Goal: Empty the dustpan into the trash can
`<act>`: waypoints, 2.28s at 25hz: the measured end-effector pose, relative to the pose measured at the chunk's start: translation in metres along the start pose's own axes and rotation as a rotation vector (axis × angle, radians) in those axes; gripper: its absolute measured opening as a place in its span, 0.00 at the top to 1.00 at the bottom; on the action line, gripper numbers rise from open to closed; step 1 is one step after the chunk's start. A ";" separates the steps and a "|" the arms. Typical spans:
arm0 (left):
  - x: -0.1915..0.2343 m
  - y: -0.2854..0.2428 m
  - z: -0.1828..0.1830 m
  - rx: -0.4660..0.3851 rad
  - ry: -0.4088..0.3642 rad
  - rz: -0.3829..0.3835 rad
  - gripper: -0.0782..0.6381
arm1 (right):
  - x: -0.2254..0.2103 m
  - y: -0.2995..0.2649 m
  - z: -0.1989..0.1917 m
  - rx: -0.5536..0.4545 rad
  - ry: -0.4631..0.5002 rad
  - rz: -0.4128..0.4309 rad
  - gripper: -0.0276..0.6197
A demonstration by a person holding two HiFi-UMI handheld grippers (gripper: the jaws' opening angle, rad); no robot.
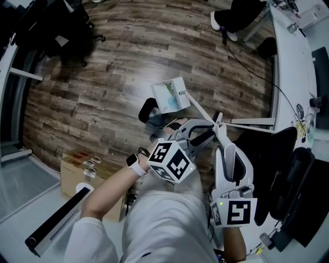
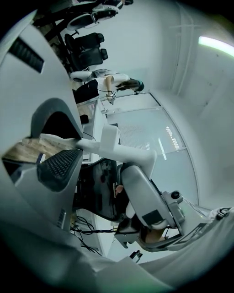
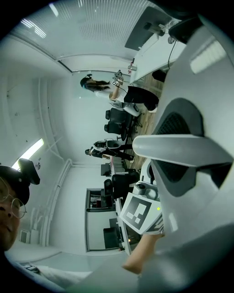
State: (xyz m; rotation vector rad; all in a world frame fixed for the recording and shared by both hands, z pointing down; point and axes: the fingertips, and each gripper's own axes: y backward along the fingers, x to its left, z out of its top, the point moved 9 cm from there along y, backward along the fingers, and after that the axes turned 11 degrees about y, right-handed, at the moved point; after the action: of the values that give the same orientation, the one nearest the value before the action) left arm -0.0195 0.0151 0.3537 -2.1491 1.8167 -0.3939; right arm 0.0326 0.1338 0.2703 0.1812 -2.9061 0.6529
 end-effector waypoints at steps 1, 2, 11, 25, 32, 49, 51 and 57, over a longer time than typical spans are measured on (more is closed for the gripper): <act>0.000 0.003 -0.002 -0.002 0.012 0.013 0.78 | 0.002 -0.001 0.000 -0.003 0.010 0.015 0.78; 0.000 0.007 -0.004 -0.004 0.025 0.027 0.78 | 0.005 -0.002 0.000 -0.007 0.022 0.031 0.78; -0.002 0.036 -0.026 -0.025 0.092 0.148 0.79 | 0.028 -0.015 0.008 -0.078 0.159 0.166 0.78; -0.014 0.074 -0.072 -0.035 0.205 0.328 0.78 | 0.071 -0.027 -0.014 -0.125 0.333 0.344 0.78; -0.028 0.090 -0.103 -0.033 0.243 0.396 0.77 | 0.096 -0.028 -0.034 -0.114 0.539 0.470 0.78; -0.042 0.124 -0.110 -0.088 0.328 0.516 0.76 | 0.125 -0.023 -0.023 -0.216 0.775 0.589 0.78; -0.043 0.126 -0.107 -0.088 0.327 0.518 0.76 | 0.125 -0.021 -0.020 -0.222 0.788 0.595 0.78; -0.041 0.130 -0.097 -0.113 0.325 0.540 0.76 | 0.122 -0.019 -0.007 -0.232 0.809 0.600 0.78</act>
State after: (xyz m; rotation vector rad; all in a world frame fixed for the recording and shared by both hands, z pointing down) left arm -0.1818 0.0305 0.3907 -1.6228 2.5500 -0.5366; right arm -0.0828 0.1094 0.3064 -0.8109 -2.1755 0.3252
